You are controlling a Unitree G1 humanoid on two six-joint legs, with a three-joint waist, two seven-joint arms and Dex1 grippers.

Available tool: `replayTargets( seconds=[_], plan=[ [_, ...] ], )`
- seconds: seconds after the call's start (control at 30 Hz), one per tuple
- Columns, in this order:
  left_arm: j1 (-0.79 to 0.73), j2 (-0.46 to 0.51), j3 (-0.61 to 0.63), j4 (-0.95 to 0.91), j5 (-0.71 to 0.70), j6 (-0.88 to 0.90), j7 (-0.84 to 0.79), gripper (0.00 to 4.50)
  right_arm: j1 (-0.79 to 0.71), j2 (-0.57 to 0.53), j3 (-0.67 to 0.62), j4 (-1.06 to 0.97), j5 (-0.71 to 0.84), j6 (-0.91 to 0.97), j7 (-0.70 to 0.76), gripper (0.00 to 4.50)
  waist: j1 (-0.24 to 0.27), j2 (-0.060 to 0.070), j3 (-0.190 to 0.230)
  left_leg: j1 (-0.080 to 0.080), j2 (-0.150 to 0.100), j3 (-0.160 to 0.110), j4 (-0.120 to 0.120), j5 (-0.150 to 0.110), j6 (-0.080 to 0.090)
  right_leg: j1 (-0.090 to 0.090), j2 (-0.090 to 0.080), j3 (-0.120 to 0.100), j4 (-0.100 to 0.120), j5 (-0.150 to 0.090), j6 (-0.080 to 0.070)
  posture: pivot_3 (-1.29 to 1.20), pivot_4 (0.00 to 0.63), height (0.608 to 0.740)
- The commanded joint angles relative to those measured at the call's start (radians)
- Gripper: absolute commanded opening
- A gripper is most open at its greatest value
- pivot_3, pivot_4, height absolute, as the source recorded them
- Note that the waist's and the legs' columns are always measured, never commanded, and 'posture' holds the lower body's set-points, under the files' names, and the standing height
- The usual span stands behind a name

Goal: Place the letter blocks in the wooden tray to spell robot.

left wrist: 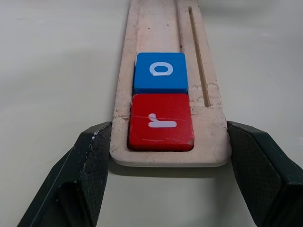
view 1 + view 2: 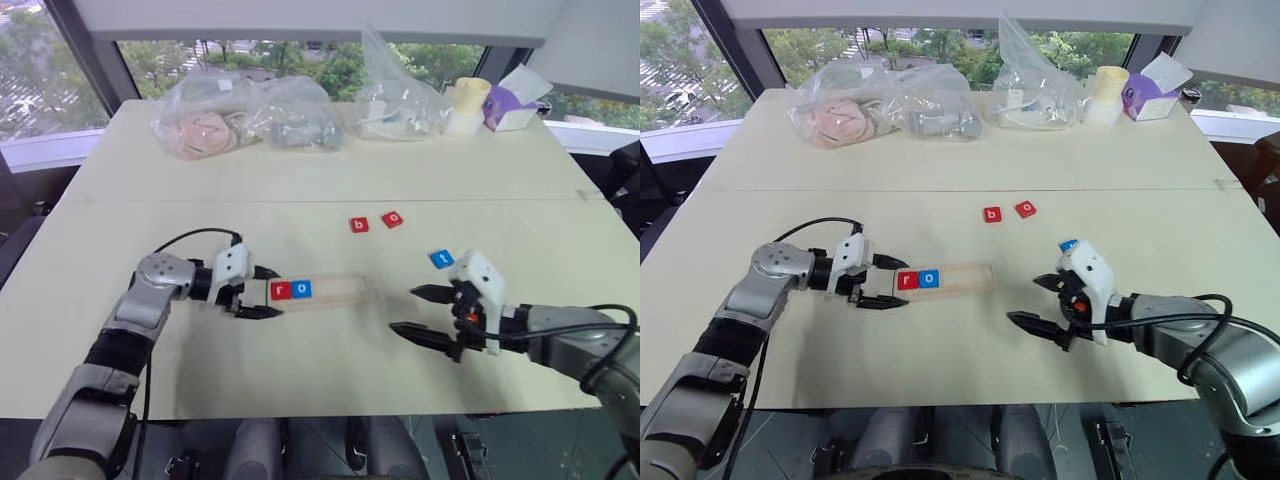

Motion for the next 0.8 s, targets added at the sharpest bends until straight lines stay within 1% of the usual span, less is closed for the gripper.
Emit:
replayTargets(
  seconds=[0.03,0.23,0.3,0.33,0.43,0.53,0.6,0.67,0.7,0.77,0.8],
  plan=[
    [-0.038,0.001,-0.026,0.046,0.033,-0.039,-0.027,3.12,-0.008,0.007,-0.021,-0.014,-0.001,-0.028,0.003,4.5,0.0,0.0,0.0,0.0,0.0,0.0,0.0,0.0,0.0,0.0,0.0,0.0,0.0,0.0,0.001,0.0,0.15,0.739],
    [-0.109,-0.019,-0.037,0.167,0.058,-0.09,-0.044,3.12,0.01,0.032,-0.01,-0.045,0.008,-0.022,-0.027,4.5,0.001,0.0,0.0,-0.001,0.0,0.0,0.0,0.0,0.0,0.0,0.0,0.0,0.0,0.0,0.0,0.0,0.15,0.739],
    [-0.12,-0.022,-0.039,0.186,0.06,-0.09,-0.055,4.18,0.014,0.04,-0.012,-0.054,0.013,-0.017,-0.036,4.5,0.0,0.0,0.0,-0.001,0.0,0.0,0.0,0.0,0.0,0.0,0.0,0.0,0.0,0.001,-0.001,0.0,0.15,0.739],
    [-0.121,-0.021,-0.042,0.19,0.06,-0.084,-0.065,4.47,0.017,0.041,-0.013,-0.058,0.014,-0.016,-0.039,4.5,0.0,0.0,0.0,-0.001,0.0,0.0,0.0,0.0,0.0,0.0,0.0,0.0,0.0,0.001,-0.002,0.0,0.15,0.739],
    [-0.113,-0.022,-0.035,0.184,0.056,-0.078,-0.057,4.47,0.024,0.042,-0.016,-0.064,0.017,-0.014,-0.046,4.5,-0.001,0.0,0.0,-0.001,0.0,0.0,0.0,0.0,0.0,0.0,0.0,0.0,0.0,0.001,-0.001,0.0,0.15,0.739],
    [-0.093,0.019,-0.032,0.107,0.034,0.05,-0.087,4.47,0.018,0.044,-0.017,-0.058,-0.011,-0.041,-0.059,4.5,-0.001,0.0,0.0,-0.001,0.0,0.0,0.0,0.0,0.0,0.0,0.0,0.0,0.0,0.001,-0.001,0.0,0.15,0.739],
    [-0.07,0.066,0.006,0.016,-0.029,0.18,-0.11,4.47,-0.063,0.073,0.0,-0.016,-0.063,-0.082,-0.106,4.5,-0.009,0.0,0.0,-0.001,0.0,0.0,0.0,0.0,0.0,-0.001,0.0,0.0,0.0,0.001,-0.001,0.0,0.15,0.739],
    [-0.043,0.126,0.066,-0.066,-0.08,0.282,-0.094,4.47,-0.205,0.135,0.069,0.085,-0.134,-0.092,-0.179,4.5,-0.031,0.0,0.001,0.0,0.001,0.0,0.0,0.0,0.0,-0.002,0.001,0.001,0.001,0.0,0.0,0.0,0.15,0.739],
    [-0.033,0.145,0.084,-0.095,-0.092,0.312,-0.083,4.47,-0.252,0.161,0.097,0.124,-0.161,-0.088,-0.203,4.5,-0.037,-0.001,0.001,0.0,0.002,0.0,0.0,0.0,0.0,-0.003,0.002,0.001,0.001,0.0,0.0,0.0,0.15,0.739],
    [-0.011,0.187,0.138,-0.171,-0.146,0.402,-0.068,4.47,-0.348,0.253,0.161,0.226,-0.212,-0.072,-0.268,4.5,-0.033,-0.001,0.001,0.0,0.002,-0.001,0.0,0.0,0.0,-0.003,0.003,0.001,0.002,0.0,0.0,0.0,0.15,0.739],
    [-0.01,0.188,0.182,-0.201,-0.171,0.441,-0.021,4.47,-0.399,0.313,0.191,0.294,-0.242,-0.052,-0.316,4.5,-0.032,-0.001,0.001,0.0,0.003,-0.001,0.0,0.0,0.0,-0.003,0.005,0.001,0.003,0.0,0.0,0.0,0.15,0.739]
  ],
)
